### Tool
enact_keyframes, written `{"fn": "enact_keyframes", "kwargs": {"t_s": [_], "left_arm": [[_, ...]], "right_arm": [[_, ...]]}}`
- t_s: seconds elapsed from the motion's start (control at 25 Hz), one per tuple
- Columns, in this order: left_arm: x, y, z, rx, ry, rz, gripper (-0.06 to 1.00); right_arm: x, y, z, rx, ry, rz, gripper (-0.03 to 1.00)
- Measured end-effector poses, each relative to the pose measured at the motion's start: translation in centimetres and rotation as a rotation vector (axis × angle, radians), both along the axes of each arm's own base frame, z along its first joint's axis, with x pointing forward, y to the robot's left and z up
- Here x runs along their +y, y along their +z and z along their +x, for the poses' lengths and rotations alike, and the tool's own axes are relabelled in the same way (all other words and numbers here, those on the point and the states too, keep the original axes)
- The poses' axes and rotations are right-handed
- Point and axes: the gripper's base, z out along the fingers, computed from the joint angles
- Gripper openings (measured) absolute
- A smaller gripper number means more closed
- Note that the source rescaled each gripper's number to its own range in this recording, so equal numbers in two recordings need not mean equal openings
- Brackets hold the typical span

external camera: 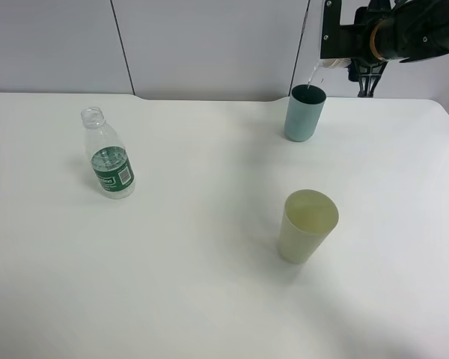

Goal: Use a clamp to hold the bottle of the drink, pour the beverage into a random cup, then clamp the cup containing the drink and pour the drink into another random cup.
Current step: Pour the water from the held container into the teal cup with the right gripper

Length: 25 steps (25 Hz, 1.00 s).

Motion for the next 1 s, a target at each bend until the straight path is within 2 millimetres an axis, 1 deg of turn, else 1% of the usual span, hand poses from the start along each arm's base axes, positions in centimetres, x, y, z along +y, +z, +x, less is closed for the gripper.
{"fn": "enact_keyframes", "kwargs": {"t_s": [0.72, 1.0], "left_arm": [[0.0, 0.0, 0.0, 0.0, 0.0, 0.0, 1.0], [0.0, 0.0, 0.0, 0.0, 0.0, 0.0, 1.0]], "right_arm": [[0.01, 0.07, 0.04, 0.006, 0.07, -0.131, 0.0], [0.5, 0.07, -0.04, 0.008, 0.102, -0.168, 0.0]]}}
